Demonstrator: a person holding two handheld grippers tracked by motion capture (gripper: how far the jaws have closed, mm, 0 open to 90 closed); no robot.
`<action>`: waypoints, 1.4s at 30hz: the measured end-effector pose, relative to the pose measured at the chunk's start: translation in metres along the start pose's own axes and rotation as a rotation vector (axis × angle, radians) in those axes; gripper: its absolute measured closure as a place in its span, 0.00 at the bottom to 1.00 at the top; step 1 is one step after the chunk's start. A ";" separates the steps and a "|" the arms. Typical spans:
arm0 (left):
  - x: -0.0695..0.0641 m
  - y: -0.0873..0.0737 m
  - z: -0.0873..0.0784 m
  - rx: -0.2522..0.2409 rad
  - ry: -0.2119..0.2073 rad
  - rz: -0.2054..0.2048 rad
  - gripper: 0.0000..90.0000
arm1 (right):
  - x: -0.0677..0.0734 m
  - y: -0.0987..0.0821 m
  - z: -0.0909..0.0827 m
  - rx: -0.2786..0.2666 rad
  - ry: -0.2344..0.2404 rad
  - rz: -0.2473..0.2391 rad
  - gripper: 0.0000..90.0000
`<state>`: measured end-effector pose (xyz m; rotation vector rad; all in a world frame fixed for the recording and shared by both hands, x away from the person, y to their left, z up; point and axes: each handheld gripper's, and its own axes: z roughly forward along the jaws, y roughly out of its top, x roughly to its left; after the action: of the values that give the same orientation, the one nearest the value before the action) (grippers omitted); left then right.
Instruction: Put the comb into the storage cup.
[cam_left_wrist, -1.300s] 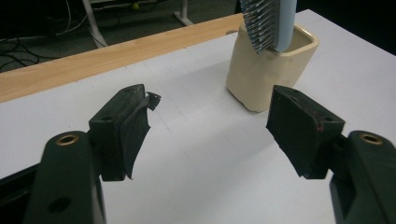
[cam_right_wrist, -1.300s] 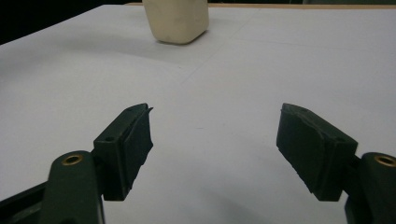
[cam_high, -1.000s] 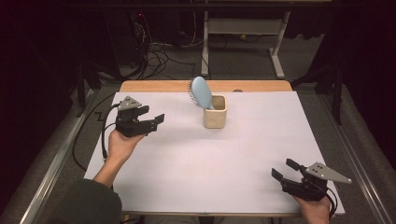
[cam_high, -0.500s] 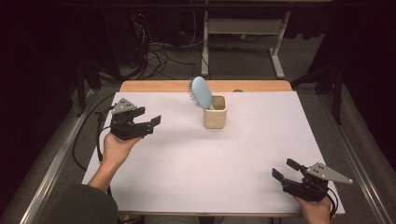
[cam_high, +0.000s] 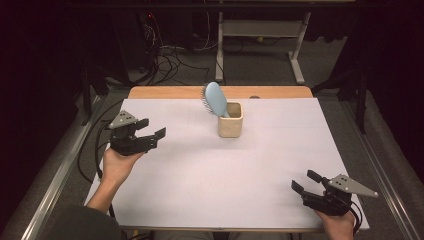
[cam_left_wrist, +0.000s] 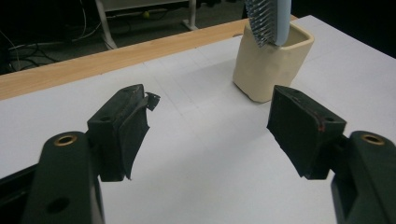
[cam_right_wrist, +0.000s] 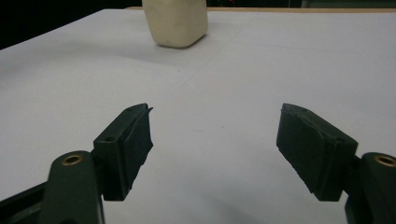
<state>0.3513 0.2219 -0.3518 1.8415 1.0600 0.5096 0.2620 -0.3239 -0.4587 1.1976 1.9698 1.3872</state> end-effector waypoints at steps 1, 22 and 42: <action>0.001 -0.001 -0.002 0.001 0.000 -0.001 0.32 | 0.000 0.000 0.000 0.001 0.000 0.000 0.30; 0.005 -0.024 -0.025 -0.011 0.026 -0.020 0.33 | -0.001 0.000 -0.001 -0.009 0.007 0.017 0.30; 0.003 -0.047 -0.040 -0.040 0.027 -0.034 0.32 | -0.002 0.000 -0.002 -0.011 0.003 0.015 0.29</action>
<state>0.3034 0.2544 -0.3736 1.7829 1.0902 0.5331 0.2618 -0.3262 -0.4578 1.2085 1.9562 1.4065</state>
